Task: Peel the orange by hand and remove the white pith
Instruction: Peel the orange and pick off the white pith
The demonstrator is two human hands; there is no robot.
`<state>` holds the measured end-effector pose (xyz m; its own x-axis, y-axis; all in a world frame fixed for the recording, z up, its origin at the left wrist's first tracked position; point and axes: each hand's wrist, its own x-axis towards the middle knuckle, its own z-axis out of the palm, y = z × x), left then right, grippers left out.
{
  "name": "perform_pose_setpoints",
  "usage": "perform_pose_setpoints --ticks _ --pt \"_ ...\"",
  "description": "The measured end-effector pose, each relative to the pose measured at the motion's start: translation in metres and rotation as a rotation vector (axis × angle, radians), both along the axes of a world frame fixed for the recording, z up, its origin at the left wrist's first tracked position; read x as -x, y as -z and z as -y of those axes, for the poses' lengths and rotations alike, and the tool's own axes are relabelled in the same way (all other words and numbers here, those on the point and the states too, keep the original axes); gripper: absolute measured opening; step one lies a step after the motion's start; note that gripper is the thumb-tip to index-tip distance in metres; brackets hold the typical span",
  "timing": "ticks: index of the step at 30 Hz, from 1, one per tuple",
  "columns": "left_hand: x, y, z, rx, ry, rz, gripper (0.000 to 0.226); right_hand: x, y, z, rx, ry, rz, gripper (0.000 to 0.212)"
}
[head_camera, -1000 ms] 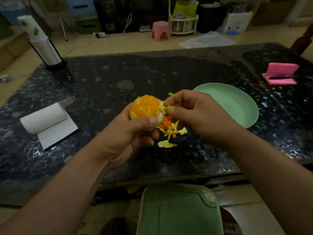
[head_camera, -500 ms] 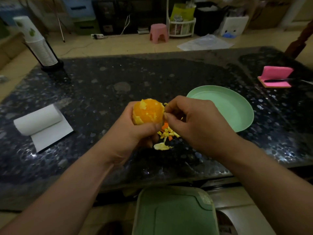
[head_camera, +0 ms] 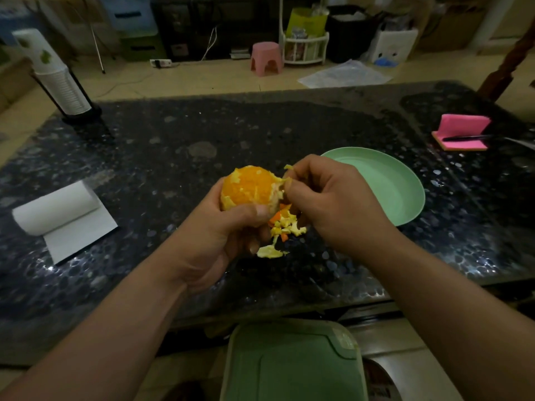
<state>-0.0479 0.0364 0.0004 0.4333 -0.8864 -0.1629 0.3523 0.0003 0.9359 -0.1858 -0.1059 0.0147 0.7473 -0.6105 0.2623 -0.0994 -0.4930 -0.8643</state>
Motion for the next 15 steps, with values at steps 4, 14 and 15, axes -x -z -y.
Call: perform_pose_setpoints --ticks 4,14,15 --pt "-0.002 0.002 -0.003 -0.016 0.034 -0.001 0.074 -0.006 0.006 0.004 -0.125 -0.012 -0.001 0.009" --pt "-0.015 0.004 -0.018 0.034 0.134 -0.05 0.08 -0.014 0.011 0.01 -0.257 -0.086 0.028 0.005" --pt "-0.015 0.003 -0.02 0.036 0.148 -0.052 0.081 -0.014 0.012 0.011 -0.269 -0.081 0.029 0.005"
